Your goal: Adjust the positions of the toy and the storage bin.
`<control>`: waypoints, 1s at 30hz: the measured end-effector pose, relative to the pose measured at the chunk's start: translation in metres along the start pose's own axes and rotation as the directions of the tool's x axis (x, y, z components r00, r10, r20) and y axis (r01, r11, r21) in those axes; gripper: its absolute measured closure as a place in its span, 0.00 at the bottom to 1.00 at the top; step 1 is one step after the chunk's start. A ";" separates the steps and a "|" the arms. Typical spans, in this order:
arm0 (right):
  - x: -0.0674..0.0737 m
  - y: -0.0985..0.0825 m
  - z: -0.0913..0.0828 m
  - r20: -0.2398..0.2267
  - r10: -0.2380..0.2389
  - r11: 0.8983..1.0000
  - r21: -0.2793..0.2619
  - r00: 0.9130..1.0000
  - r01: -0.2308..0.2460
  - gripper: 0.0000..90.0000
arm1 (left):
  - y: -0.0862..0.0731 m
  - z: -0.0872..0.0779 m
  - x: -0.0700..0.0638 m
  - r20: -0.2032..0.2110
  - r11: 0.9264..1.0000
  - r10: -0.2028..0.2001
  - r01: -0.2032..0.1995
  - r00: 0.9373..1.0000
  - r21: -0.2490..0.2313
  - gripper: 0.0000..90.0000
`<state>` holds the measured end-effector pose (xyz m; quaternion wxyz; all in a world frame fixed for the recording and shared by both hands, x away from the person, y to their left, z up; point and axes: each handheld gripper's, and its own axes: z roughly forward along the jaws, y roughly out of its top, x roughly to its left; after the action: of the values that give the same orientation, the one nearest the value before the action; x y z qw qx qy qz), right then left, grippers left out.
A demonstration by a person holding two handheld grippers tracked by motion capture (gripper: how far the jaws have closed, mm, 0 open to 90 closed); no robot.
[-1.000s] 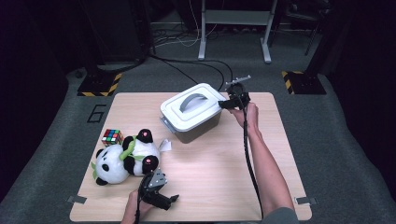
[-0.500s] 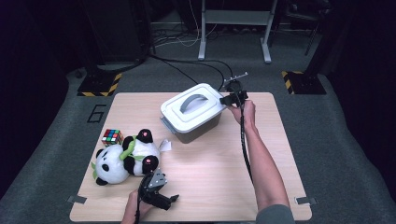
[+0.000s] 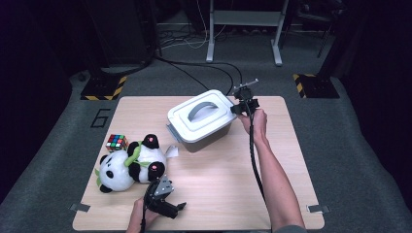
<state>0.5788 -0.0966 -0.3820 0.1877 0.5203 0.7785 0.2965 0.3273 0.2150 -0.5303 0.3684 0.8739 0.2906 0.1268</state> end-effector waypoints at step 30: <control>-0.014 -0.027 -0.028 -0.053 -0.020 0.993 -0.119 0.998 0.013 0.66 | 0.000 0.001 0.001 -0.001 1.000 0.004 -0.004 1.000 -0.004 0.04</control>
<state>0.5481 -0.1248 -0.3787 0.1993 0.4936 0.7687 0.3546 0.3284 0.2155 -0.5307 0.3699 0.8737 0.2888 0.1284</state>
